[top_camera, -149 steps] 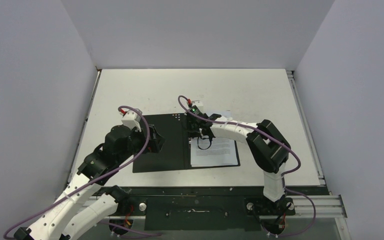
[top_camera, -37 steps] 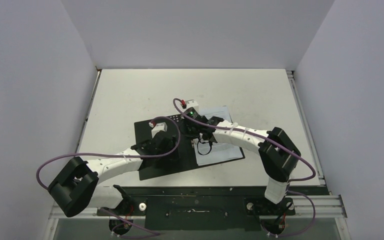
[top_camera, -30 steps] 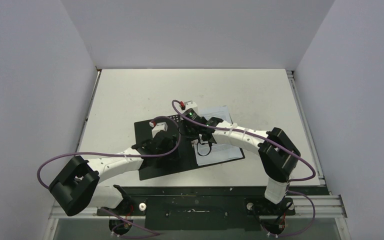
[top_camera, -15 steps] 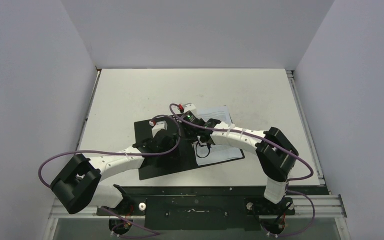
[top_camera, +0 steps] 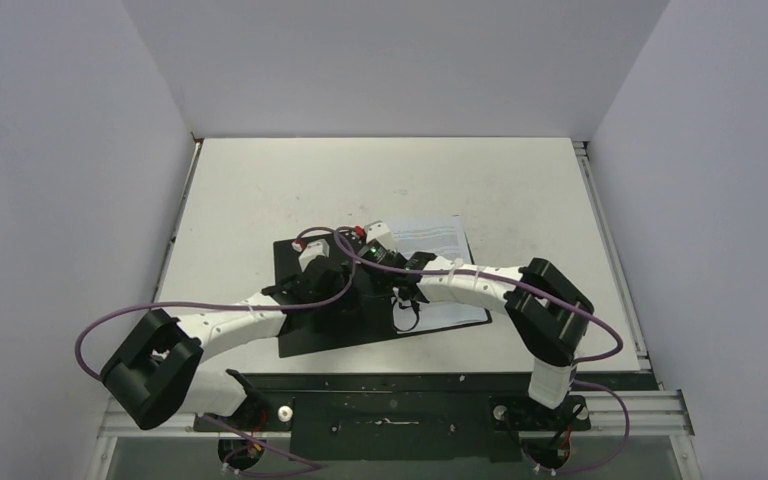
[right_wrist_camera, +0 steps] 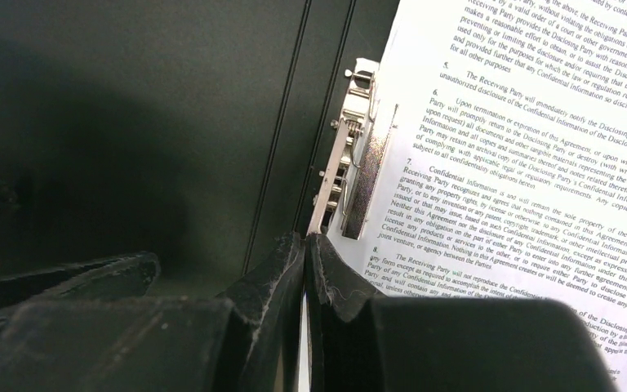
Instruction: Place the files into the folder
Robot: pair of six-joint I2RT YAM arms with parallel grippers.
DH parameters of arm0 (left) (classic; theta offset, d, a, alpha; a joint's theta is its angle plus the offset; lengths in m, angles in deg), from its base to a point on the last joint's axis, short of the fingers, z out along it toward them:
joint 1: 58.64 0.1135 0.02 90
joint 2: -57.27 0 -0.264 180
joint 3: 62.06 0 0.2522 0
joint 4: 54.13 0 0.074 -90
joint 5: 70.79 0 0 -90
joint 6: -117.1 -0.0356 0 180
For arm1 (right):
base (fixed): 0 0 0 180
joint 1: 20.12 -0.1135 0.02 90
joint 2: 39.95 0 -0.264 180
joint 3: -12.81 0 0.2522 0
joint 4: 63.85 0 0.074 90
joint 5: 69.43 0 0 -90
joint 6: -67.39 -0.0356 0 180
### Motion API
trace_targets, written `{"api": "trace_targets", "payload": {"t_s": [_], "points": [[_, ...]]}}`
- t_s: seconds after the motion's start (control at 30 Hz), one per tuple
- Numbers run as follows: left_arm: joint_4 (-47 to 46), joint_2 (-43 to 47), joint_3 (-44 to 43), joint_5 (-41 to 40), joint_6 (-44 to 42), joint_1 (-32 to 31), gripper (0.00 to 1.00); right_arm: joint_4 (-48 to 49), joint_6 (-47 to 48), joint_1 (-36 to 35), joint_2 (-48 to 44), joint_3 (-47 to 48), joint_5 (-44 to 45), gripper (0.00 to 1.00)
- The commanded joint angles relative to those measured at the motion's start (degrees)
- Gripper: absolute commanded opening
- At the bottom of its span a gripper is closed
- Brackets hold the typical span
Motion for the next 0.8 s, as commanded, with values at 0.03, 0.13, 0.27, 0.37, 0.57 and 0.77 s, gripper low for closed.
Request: {"api": "trace_targets", "payload": {"t_s": [0.03, 0.13, 0.27, 0.37, 0.57, 0.77], "points": [[0.7, -0.2, 3.0, 3.3, 2.5, 1.5, 0.85, -4.1, -0.5, -0.5, 2.5, -3.7, 2.9, 0.05], [0.8, 0.4, 3.4, 3.2, 2.7, 2.0, 0.85, -4.3, -0.7, -0.5, 2.5, -4.5, 3.7, 0.05], [0.8, 1.0, 3.6, 3.0, 2.9, 2.4, 0.85, -4.6, -0.9, -0.5, 2.8, -5.4, 4.3, 0.05], [1.0, 1.3, 3.7, 2.9, 3.1, 2.6, 0.85, -4.5, -1.1, -0.5, 3.1, -6.1, 4.4, 0.05], [0.9, 1.6, 4.1, 2.8, 3.2, 3.0, 0.85, -3.7, -1.6, -0.5, 3.8, -7.0, 3.5, 0.05], [0.4, 1.8, 4.8, 2.9, 3.4, 3.0, 0.84, -2.7, -2.0, -0.6, 4.8, -8.3, 2.4, 0.05]]}}
